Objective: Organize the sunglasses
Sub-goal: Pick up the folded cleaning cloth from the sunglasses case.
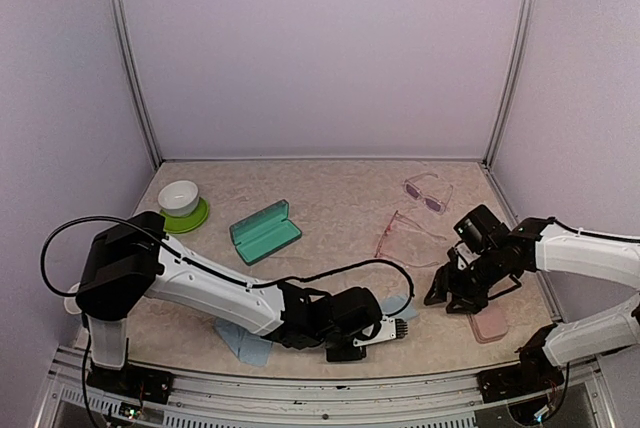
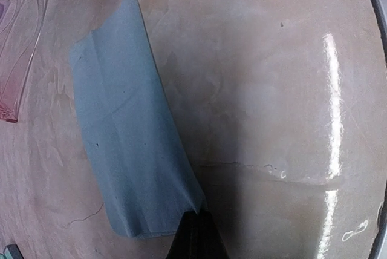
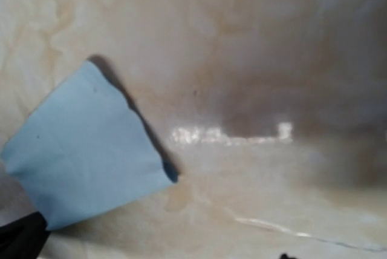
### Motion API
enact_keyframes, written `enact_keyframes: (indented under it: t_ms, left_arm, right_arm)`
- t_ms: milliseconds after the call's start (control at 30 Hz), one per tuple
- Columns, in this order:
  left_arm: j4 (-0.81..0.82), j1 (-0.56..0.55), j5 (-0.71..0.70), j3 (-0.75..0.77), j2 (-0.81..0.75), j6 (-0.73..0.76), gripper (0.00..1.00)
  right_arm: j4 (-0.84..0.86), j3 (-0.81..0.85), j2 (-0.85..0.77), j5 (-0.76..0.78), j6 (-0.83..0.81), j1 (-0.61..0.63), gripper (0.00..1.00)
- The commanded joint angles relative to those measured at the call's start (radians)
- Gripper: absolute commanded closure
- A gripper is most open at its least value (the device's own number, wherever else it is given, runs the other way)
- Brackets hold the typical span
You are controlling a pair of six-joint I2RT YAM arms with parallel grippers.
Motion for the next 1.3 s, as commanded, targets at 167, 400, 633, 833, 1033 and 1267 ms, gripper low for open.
enact_keyframes:
  t_ms: [167,400,633,833,1033,1267]
  left_arm:
    - [-0.038,-0.029,-0.017,-0.027,-0.009,-0.092,1.0]
    - [-0.045,-0.041,-0.043,-0.021,-0.003,-0.125,1.0]
    - [-0.037,-0.043,-0.049,-0.026,-0.008,-0.147,1.0]
    - [-0.033,-0.043,-0.05,-0.022,0.0,-0.153,1.0]
    - [-0.033,-0.044,-0.05,-0.021,0.004,-0.151,1.0]
    - [-0.033,-0.044,-0.05,-0.021,0.01,-0.15,1.0]
  right_arm:
    - [0.216,-0.065,0.067,-0.157,0.046,-0.018,0.46]
    - [0.262,-0.076,0.14,-0.174,0.048,-0.018,0.53]
    - [0.291,-0.081,0.197,-0.193,0.035,-0.019,0.6]
    - [0.313,-0.081,0.247,-0.199,0.02,-0.019,0.62]
    - [0.318,-0.067,0.289,-0.199,0.004,-0.019,0.68]
    - [0.309,-0.054,0.301,-0.192,-0.009,-0.019,0.82]
